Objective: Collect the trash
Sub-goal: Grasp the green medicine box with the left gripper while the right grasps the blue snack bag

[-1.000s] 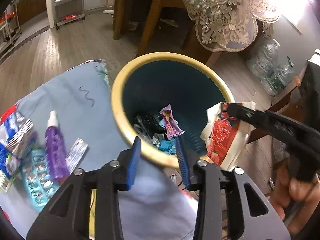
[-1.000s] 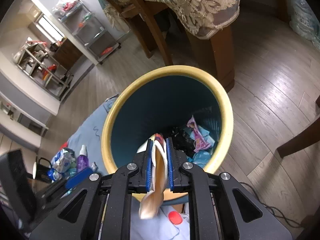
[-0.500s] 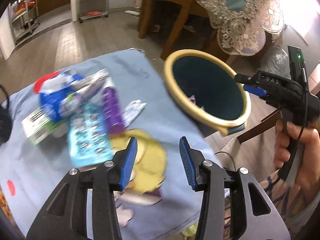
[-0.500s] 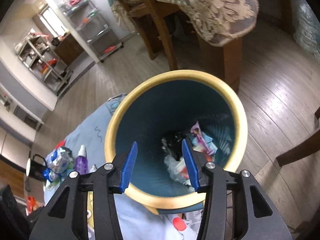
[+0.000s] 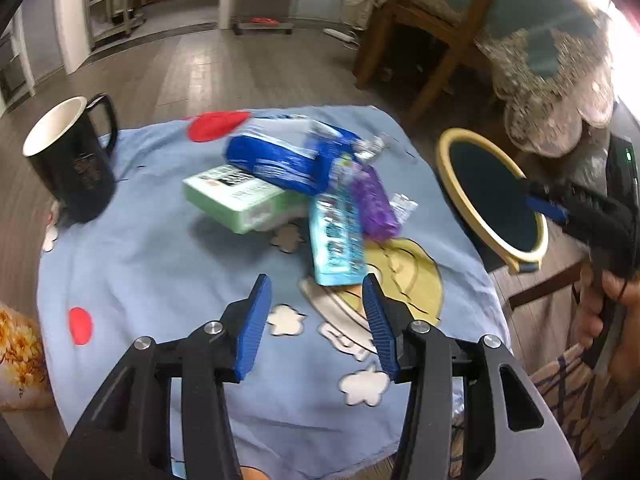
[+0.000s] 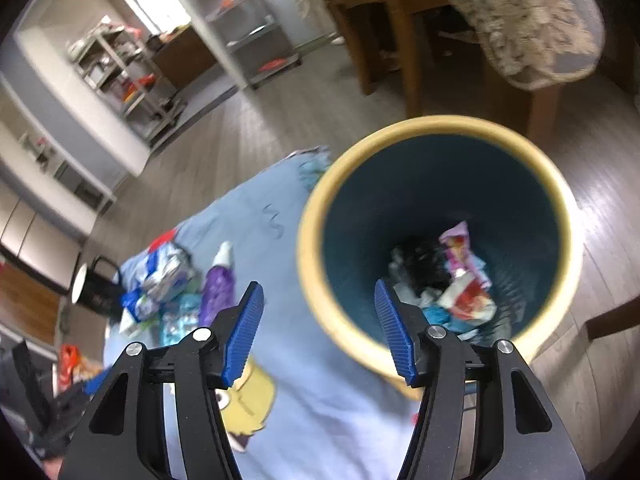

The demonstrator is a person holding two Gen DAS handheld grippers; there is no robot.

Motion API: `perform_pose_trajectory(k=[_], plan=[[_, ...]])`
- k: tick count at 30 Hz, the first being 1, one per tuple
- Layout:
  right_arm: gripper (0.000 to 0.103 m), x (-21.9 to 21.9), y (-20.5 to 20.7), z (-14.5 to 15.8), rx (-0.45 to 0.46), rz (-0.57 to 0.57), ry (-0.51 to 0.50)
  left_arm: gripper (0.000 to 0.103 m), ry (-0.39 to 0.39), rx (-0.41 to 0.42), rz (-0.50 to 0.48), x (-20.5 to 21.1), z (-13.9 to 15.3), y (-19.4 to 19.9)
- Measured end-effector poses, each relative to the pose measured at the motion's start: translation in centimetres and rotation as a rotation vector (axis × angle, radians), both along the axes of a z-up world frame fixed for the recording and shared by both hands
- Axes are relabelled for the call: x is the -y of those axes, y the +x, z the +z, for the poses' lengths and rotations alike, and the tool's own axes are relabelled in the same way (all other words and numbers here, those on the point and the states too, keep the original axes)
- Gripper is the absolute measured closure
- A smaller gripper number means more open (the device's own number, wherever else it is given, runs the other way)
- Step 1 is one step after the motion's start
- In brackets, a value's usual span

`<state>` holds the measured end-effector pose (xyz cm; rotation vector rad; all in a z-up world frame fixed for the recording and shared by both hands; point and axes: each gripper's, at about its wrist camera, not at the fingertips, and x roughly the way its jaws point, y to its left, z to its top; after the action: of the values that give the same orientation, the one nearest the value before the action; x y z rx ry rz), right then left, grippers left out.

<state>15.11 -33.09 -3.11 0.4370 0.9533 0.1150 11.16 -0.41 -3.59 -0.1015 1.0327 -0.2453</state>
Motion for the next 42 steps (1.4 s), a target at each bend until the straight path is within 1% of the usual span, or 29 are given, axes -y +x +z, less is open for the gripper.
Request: perform_pose_trajectory(k=[2, 9, 12, 16, 17, 19, 22, 25, 30, 34, 35, 37, 38, 39, 42], plan=[[0.042, -1.1, 0.1, 0.0, -0.004, 0.027, 0.006, 0.054, -0.020, -0.002, 0.032, -1.2, 0.0, 0.5], [0.040, -4.7, 0.9, 0.3, -0.014, 0.102, 0.084, 0.054, -0.082, -0.009, 0.118, -4.3, -0.4, 2.4], [0.040, -6.1, 1.6, 0.4, -0.021, 0.123, 0.140, 0.054, -0.119, -0.016, 0.153, -5.4, -0.8, 3.6], [0.039, -7.4, 2.8, 0.1, -0.040, 0.135, 0.217, 0.054, -0.212, -0.047, 0.213, -6.9, -2.1, 5.1], [0.039, -7.7, 3.1, -0.1, -0.048, 0.134, 0.245, 0.054, -0.246, -0.057, 0.230, -7.2, -2.5, 5.3], [0.038, -8.4, 3.9, -0.4, -0.064, 0.128, 0.299, 0.054, -0.347, -0.079, 0.279, -8.3, -3.5, 5.9], [0.038, -9.6, 5.0, -1.1, -0.089, 0.129, 0.333, 0.054, -0.425, -0.104, 0.324, -9.0, -4.8, 6.5], [0.038, -10.9, 6.3, -2.4, -0.122, 0.131, 0.355, 0.054, -0.443, -0.115, 0.330, -8.8, -5.5, 7.0], [0.038, -12.7, 8.2, -4.1, -0.173, 0.163, 0.401, 0.055, -0.508, -0.135, 0.356, -8.9, -6.6, 7.9], [0.039, -13.6, 9.2, -5.3, -0.195, 0.180, 0.436, 0.063, -0.531, -0.148, 0.359, -8.6, -7.2, 8.2], [0.040, -13.7, 9.4, -5.5, -0.194, 0.182, 0.448, 0.066, -0.535, -0.147, 0.356, -8.5, -7.1, 8.3], [0.049, -13.9, 9.5, -5.6, -0.192, 0.184, 0.467, 0.071, -0.539, -0.138, 0.339, -8.3, -6.9, 8.2], [0.058, -13.9, 9.4, -5.7, -0.191, 0.190, 0.482, 0.073, -0.535, -0.133, 0.330, -8.1, -6.6, 8.4], [0.062, -14.1, 9.2, -5.7, -0.188, 0.194, 0.491, 0.074, -0.530, -0.125, 0.320, -7.9, -6.3, 8.4], [0.065, -14.0, 8.9, -5.1, -0.153, 0.209, 0.507, 0.079, -0.509, -0.090, 0.293, -7.4, -5.2, 8.1]])
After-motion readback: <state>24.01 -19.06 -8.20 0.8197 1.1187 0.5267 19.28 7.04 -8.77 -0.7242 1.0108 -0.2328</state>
